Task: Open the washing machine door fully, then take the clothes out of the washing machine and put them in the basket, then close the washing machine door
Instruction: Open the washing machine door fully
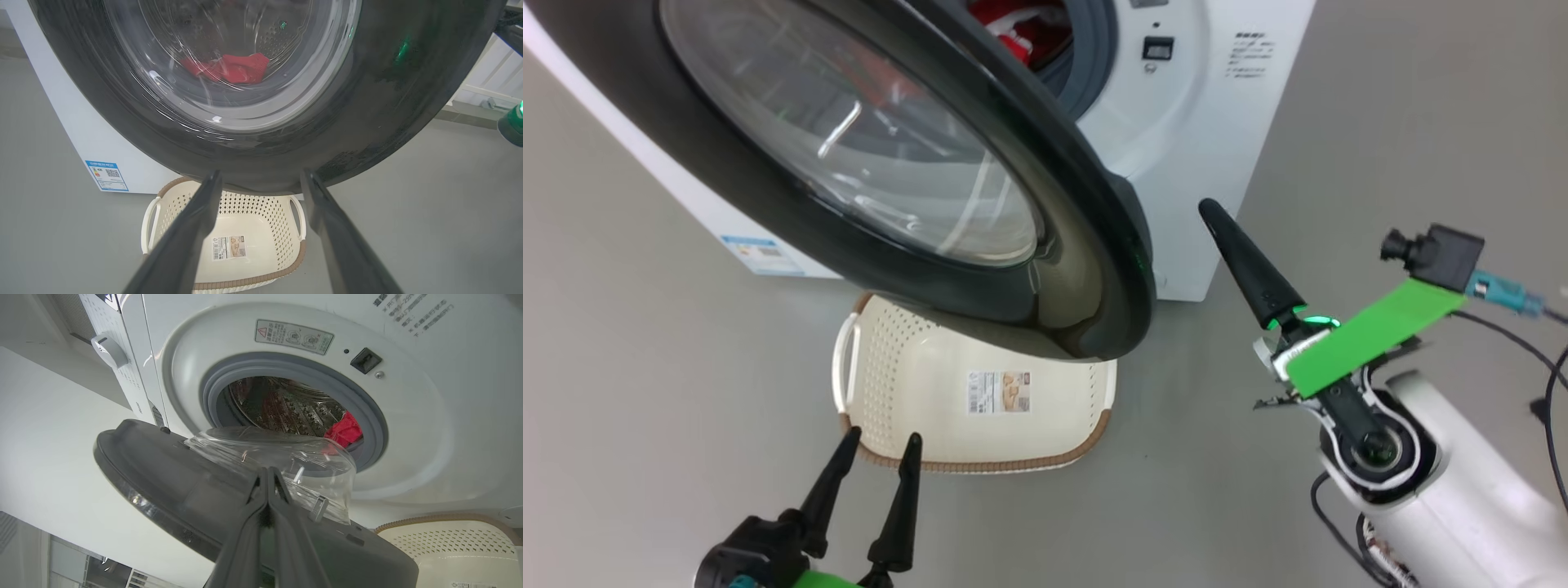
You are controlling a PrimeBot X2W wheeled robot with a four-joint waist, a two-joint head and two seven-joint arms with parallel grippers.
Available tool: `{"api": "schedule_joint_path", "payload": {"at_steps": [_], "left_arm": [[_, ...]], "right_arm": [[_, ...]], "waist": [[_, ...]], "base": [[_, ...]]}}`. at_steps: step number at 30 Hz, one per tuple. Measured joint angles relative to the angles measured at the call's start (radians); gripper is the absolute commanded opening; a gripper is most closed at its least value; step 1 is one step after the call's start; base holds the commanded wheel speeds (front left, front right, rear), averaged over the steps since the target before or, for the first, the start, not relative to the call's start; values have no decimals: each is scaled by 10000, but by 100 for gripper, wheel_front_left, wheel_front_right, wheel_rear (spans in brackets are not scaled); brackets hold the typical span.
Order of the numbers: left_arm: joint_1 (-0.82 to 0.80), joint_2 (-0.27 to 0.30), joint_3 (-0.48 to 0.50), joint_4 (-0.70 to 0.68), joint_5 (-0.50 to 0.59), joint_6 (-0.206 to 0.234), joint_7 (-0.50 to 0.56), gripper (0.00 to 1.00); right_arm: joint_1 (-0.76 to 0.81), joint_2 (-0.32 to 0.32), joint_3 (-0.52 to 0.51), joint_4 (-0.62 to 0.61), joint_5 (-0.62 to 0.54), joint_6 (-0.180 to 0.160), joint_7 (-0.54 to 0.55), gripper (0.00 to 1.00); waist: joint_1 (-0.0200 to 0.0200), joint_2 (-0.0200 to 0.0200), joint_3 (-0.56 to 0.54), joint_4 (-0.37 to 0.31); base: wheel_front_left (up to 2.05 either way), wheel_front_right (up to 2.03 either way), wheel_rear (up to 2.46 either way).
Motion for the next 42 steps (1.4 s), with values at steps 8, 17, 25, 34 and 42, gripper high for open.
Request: {"api": "schedule_joint_path", "payload": {"at_steps": [8,17,25,34,42], "left_arm": [[-325,-15,-194,98,-234,0,0,100],[-358,-42,-244,151,-240,0,0,100],[-309,-65,-245,186,-240,0,0,100],[115,-77,-267,245,-332,0,2,100],[473,-75,-278,249,-324,0,2,100]], "right_arm": [[-715,-226,222,360,1494,0,2201,0],[-891,-257,48,771,2059,-2,4209,0],[-391,46,27,828,2023,-2,5170,0],[170,422,186,848,1687,-2,5735,0],[589,890,255,871,1651,-4,6167,0]], "waist": [[0,0,443,347],[0,0,361,594],[0,0,-30,922],[0,0,-439,1583],[0,0,-845,2276]], "base": [[0,0,0],[0,0,0],[0,0,0],[0,0,0],[0,0,0]]}}
